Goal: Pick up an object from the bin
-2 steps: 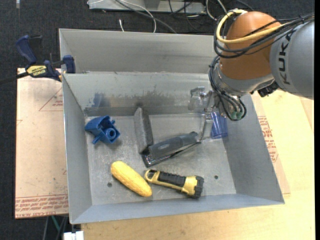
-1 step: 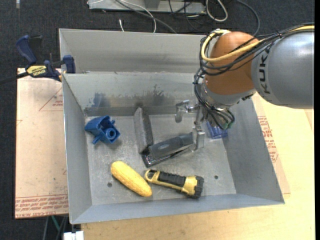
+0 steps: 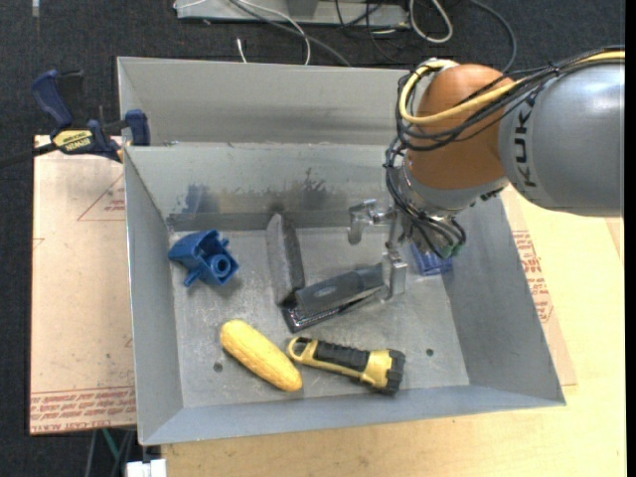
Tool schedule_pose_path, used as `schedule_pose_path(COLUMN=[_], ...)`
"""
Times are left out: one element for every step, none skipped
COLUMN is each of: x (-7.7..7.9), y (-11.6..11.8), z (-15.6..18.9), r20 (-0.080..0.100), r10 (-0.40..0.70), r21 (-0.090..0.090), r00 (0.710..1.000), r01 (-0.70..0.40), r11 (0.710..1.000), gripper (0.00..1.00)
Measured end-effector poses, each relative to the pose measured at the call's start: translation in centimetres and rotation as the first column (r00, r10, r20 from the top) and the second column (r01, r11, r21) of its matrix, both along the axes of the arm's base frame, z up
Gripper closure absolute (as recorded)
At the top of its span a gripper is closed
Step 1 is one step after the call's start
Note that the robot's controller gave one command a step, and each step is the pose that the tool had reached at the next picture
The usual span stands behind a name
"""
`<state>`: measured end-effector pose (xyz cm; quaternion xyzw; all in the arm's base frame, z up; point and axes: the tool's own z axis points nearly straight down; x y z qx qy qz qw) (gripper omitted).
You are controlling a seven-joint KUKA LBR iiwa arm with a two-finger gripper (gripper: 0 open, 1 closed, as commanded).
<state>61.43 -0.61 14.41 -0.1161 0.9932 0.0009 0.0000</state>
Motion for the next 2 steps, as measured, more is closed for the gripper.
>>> schedule_pose_path(x=[-6.1,-1.3], y=[-1.4,0.6], z=[-2.1,-5.9], r20=[-0.003,0.012], r10=[0.239,0.234], r21=[0.002,0.000], r00=[0.971,0.972], r01=[-0.239,-0.234], r11=[0.971,0.972], gripper=[0.00,0.00])
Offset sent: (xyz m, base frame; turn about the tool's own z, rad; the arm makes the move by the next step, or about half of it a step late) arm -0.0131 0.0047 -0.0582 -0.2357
